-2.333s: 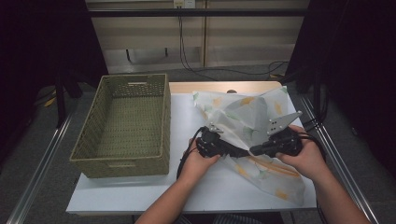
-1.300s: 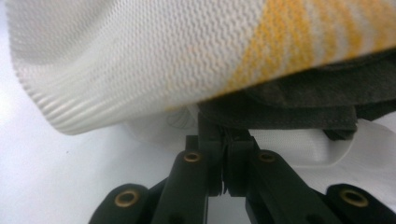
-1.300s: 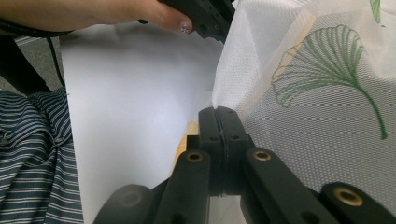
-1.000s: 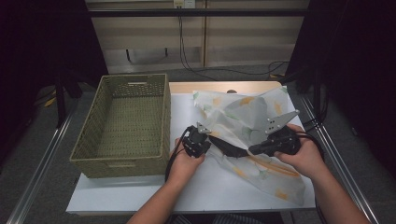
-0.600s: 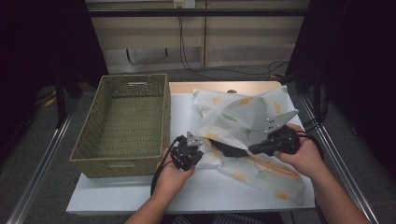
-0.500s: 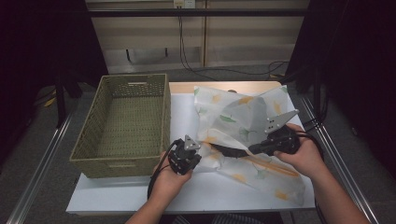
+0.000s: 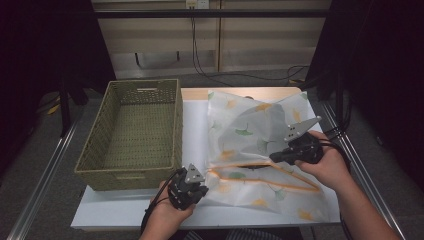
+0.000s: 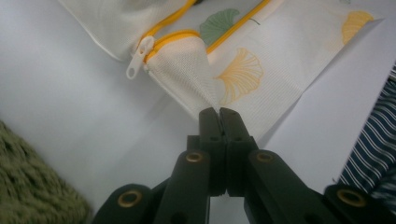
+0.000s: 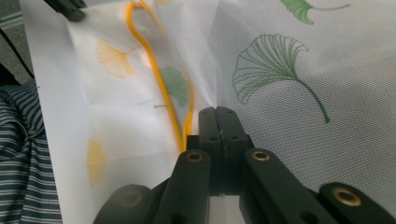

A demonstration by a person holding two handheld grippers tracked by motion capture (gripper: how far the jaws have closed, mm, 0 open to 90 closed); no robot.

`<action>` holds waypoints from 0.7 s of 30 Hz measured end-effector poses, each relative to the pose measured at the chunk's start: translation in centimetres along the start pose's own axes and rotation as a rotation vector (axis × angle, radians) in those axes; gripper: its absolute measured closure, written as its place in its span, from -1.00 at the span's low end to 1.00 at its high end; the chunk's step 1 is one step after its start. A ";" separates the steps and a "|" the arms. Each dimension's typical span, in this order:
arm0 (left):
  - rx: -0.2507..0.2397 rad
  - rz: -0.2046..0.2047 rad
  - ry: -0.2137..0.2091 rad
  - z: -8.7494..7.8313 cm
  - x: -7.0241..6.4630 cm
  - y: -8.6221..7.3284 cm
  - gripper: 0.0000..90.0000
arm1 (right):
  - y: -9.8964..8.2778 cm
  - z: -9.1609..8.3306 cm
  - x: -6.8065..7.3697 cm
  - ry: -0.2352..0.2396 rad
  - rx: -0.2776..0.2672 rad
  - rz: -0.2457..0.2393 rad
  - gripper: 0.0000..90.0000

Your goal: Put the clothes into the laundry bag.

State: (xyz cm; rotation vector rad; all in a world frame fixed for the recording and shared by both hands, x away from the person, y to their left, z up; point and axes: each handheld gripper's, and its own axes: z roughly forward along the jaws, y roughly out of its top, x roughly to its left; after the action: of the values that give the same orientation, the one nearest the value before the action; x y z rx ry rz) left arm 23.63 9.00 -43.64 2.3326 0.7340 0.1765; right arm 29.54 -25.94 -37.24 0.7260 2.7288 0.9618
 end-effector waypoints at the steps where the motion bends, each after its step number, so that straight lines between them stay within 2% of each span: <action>1: 0.008 0.005 -0.010 -0.1 0.0 -0.2 0.99 | -0.1 0.1 -0.1 0.011 -0.001 0.002 1.00; 4: 0.013 0.008 -0.032 -0.6 -0.4 -0.8 0.99 | -0.3 0.2 0.0 0.005 0.009 0.008 1.00; 5: 0.014 0.007 -0.050 -0.7 -0.6 -0.9 0.99 | -0.3 0.2 -0.1 0.018 0.005 0.009 1.00; 6: 0.024 0.023 -0.062 -0.7 -0.8 -1.0 0.99 | -0.4 0.1 -0.1 0.014 0.006 0.013 1.00; 7: 0.027 0.030 -0.051 -0.7 -1.2 -1.0 0.99 | -0.5 0.1 -0.2 0.013 0.000 0.016 1.00; 9: 0.047 0.045 -0.073 -0.6 -1.7 -1.0 0.99 | -0.6 -0.1 -0.2 0.010 -0.008 0.021 1.00; 11: 0.063 0.085 -0.092 -0.5 -1.7 -1.0 0.99 | -0.7 -0.3 -0.2 0.006 -0.008 0.032 1.00; 12: 0.071 0.084 -0.085 -0.4 -1.7 -0.9 0.99 | -0.8 -0.3 -0.2 -0.001 -0.009 0.034 1.00; 13: 0.080 0.069 -0.088 -0.5 -1.5 -0.9 0.99 | -0.9 -0.2 -0.3 0.022 -0.018 0.041 0.96; 15: 0.054 0.035 -0.080 -0.5 -1.2 -1.0 0.97 | -1.0 -0.3 -0.2 0.004 -0.017 0.039 0.93; 16: 0.040 0.010 -0.068 -0.6 -1.0 -1.1 0.96 | -1.0 -0.3 -0.1 0.014 -0.025 0.043 0.92; 21: 0.038 -0.022 -0.033 -1.1 -0.3 -1.2 0.82 | -0.8 -0.5 0.2 0.016 -0.043 0.029 0.88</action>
State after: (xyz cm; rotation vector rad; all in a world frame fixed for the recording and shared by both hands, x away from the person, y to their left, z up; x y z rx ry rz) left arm 22.49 10.23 -43.54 2.3564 0.7522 0.1150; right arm 28.93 -26.62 -37.32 0.7551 2.7092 1.0341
